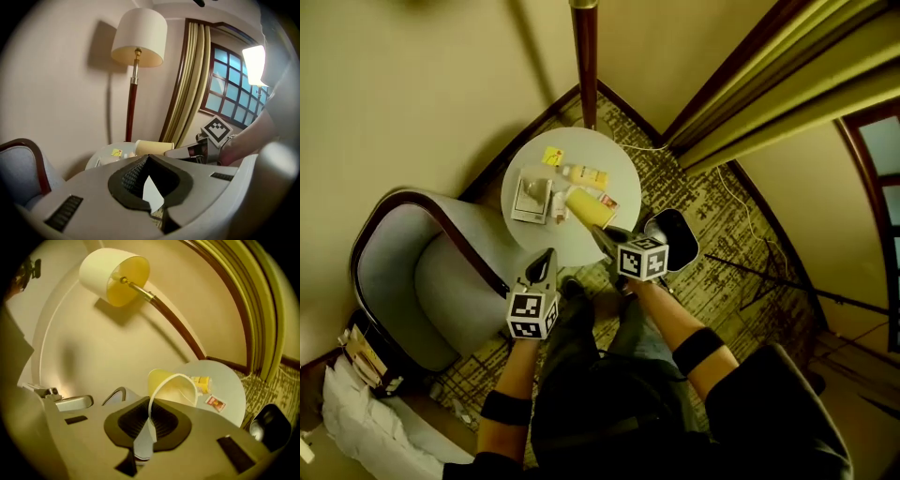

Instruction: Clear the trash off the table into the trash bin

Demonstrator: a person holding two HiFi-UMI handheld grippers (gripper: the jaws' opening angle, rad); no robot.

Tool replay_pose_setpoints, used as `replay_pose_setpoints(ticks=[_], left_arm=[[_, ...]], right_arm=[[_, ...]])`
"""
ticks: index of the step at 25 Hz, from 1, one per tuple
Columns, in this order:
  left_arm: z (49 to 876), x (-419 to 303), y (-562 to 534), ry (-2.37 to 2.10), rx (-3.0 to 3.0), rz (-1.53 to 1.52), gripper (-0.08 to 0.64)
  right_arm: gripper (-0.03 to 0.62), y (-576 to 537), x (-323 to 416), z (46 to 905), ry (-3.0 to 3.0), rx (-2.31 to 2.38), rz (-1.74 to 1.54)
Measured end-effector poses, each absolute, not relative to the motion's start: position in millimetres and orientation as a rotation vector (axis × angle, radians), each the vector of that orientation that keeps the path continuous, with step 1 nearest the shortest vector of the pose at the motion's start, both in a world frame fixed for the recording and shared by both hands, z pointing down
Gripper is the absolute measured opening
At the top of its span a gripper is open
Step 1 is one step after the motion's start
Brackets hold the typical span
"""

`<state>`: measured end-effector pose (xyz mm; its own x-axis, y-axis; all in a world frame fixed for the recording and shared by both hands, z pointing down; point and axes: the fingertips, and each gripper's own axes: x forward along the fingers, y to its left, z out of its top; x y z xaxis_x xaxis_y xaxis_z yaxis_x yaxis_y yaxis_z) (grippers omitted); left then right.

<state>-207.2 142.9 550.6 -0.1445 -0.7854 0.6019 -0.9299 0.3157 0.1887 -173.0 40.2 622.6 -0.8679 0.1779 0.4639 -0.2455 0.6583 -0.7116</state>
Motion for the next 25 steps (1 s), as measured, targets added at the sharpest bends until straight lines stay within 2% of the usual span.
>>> replay_pose_setpoints(ticks=[11,18,25], left_arm=[[509,-186,144,-2.052,1.534,0.246,0.0],[502,-168,129,-2.007,1.602,0.279,0.0],[506,-119,65,-1.844,1.792,0.345,0.0]], right_arm=[[0.029,40,-142,521,-2.485,-0.025,0.196],[0.029,33,-119,508,-2.498,0.032,0.147],[0.029,-21,-50,521,-2.452,0.265,0.209]])
